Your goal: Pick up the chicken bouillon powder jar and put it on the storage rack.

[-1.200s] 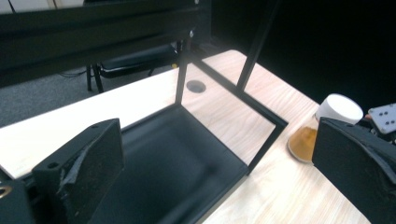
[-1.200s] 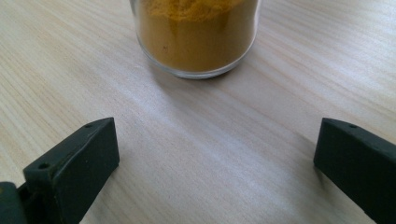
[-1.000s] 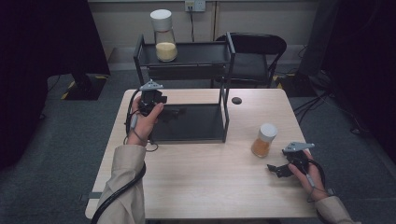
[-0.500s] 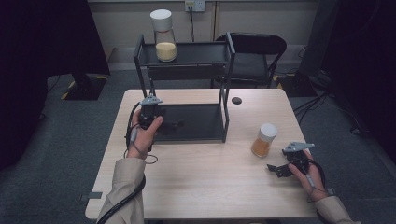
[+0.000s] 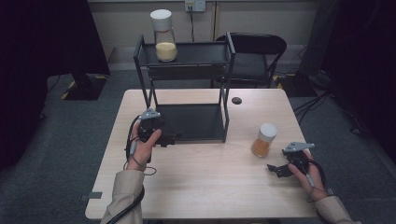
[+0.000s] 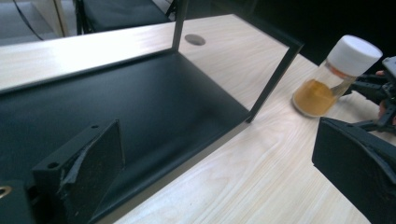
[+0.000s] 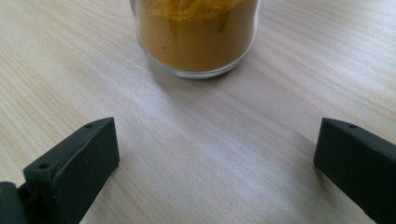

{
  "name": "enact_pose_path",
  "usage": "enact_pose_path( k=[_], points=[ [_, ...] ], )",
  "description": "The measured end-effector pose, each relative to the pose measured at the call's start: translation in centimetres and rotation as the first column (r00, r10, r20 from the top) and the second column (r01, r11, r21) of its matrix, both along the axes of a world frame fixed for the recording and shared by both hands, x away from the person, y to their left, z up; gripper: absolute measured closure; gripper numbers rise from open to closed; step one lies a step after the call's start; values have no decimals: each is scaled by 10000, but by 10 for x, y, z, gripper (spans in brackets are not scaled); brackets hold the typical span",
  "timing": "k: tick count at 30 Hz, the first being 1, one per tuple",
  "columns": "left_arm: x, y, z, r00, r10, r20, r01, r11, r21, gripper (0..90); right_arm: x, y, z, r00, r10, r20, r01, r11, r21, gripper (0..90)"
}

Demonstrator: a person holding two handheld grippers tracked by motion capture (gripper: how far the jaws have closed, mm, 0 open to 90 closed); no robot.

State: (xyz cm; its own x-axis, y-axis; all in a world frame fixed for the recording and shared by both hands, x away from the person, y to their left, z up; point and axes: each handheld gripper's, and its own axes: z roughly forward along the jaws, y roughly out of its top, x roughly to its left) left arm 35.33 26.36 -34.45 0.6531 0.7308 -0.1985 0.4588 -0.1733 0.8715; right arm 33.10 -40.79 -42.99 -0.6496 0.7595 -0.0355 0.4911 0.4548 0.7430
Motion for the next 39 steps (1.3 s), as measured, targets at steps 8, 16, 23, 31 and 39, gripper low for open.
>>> enact_pose_path(
  k=[8, 16, 23, 31, 39],
  points=[
    [-7, 1, -21, 9998, -46, -190, 50, 9997, 222, 19, 0, 0, 0, 10000, 0, -2, 0, 10000, 3, 0],
    [-14, 2, -46, 9987, -108, -505, 135, 9985, 522, 19, 0, 0, 0, 10000, -1, -1, 1, 10000, 3, 0],
    [-20, 0, -62, 9972, -82, -745, 147, 9962, 863, 20, 0, 0, 0, 10000, 2, -1, -2, 10000, 3, 0],
    [-27, -7, -67, 9965, -169, -818, 305, 9854, 1676, 21, 0, 0, 0, 10000, 1, 0, -1, 10000, 3, 0],
    [-32, -13, -73, 9958, -326, -856, 527, 9683, 2442, 23, 0, 0, 0, 10000, 2, -1, -2, 10000, 0, 0]
  ],
)
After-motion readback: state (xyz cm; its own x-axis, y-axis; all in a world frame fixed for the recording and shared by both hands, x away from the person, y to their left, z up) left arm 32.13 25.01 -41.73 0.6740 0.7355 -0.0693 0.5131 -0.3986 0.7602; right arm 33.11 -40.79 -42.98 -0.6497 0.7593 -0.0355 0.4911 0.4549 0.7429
